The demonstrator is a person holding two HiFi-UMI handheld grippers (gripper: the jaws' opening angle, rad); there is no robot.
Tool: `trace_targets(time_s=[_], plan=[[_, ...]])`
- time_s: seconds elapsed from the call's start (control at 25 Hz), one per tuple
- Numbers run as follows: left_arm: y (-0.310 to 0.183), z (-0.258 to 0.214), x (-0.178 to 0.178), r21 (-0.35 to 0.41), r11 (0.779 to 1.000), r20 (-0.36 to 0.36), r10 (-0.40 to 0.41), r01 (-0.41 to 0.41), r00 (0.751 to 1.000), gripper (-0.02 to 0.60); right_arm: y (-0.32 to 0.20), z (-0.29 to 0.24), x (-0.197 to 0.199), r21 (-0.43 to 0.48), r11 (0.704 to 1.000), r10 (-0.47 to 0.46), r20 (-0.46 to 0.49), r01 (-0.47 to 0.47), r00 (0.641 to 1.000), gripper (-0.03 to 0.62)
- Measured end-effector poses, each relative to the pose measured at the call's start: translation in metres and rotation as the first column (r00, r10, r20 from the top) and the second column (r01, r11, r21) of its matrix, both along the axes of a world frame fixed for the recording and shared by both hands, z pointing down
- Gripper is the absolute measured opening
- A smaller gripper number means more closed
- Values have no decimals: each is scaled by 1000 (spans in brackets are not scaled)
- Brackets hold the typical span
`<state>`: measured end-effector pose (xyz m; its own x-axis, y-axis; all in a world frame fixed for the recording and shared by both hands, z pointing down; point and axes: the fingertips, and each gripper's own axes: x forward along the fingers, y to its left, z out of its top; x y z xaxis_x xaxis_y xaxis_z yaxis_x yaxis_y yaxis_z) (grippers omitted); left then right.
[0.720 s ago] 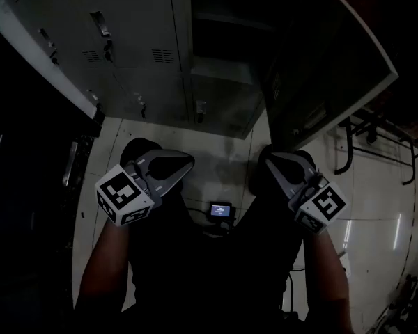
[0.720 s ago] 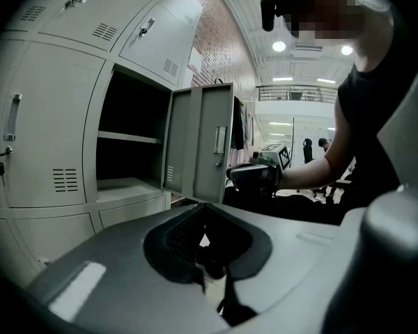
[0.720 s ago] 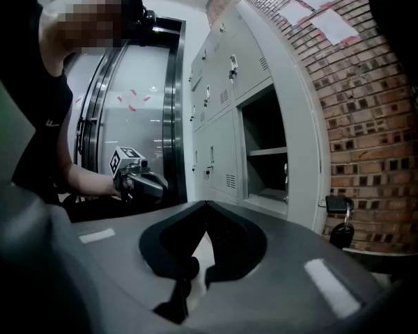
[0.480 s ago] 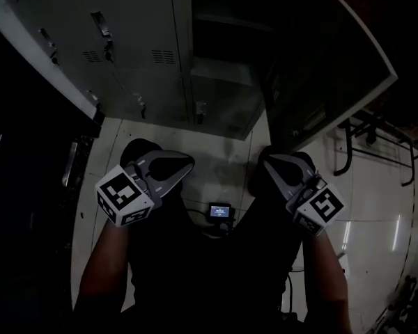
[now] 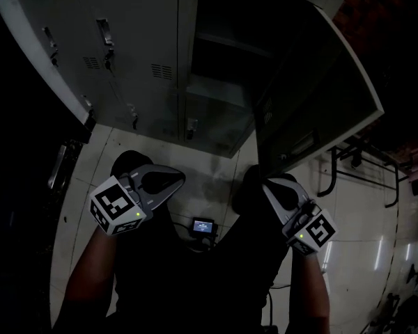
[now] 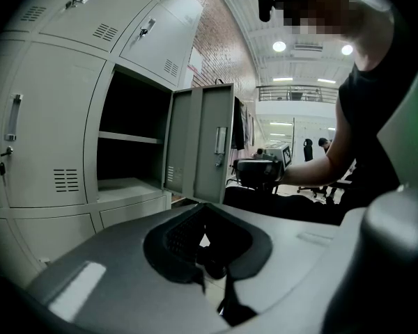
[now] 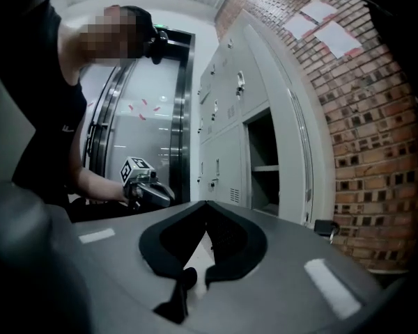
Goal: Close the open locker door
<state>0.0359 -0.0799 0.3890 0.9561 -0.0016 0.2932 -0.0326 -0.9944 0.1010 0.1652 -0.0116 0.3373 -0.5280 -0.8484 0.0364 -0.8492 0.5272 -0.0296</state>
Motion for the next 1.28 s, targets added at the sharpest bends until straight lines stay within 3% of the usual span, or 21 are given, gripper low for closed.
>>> trace_targets(time_s=[0.16, 0.32, 0.48, 0.64, 0.84, 0.92, 1.28], plan=[[-1, 1, 2, 3, 1000, 1, 4, -4, 1000, 12, 18, -22, 22, 33, 999, 2, 28, -3, 1000, 22], [0, 2, 4, 4, 1000, -5, 3, -3, 1000, 12, 28, -37, 61, 48, 996, 70, 55, -73, 996, 45], [0, 3, 3, 3, 1000, -3, 2, -2, 1000, 12, 22, -35, 95, 28, 993, 115, 44, -117, 992, 110], [0, 3, 4, 4, 1000, -3, 2, -2, 1000, 12, 5, -41, 105, 23, 995, 92, 27, -92, 995, 174], [0, 2, 4, 2, 1000, -2, -3, 3, 1000, 12, -12, -45, 96, 33, 999, -1, 27, 0, 1000, 201], [0, 1, 5, 3, 1000, -3, -5, 5, 1000, 12, -17, -51, 89, 49, 999, -22, 25, 21, 999, 152], [-1, -2, 5, 3, 1000, -14, -2, 2, 1000, 12, -55, -62, 19, 78, 996, -31, -1, 31, 1000, 141]])
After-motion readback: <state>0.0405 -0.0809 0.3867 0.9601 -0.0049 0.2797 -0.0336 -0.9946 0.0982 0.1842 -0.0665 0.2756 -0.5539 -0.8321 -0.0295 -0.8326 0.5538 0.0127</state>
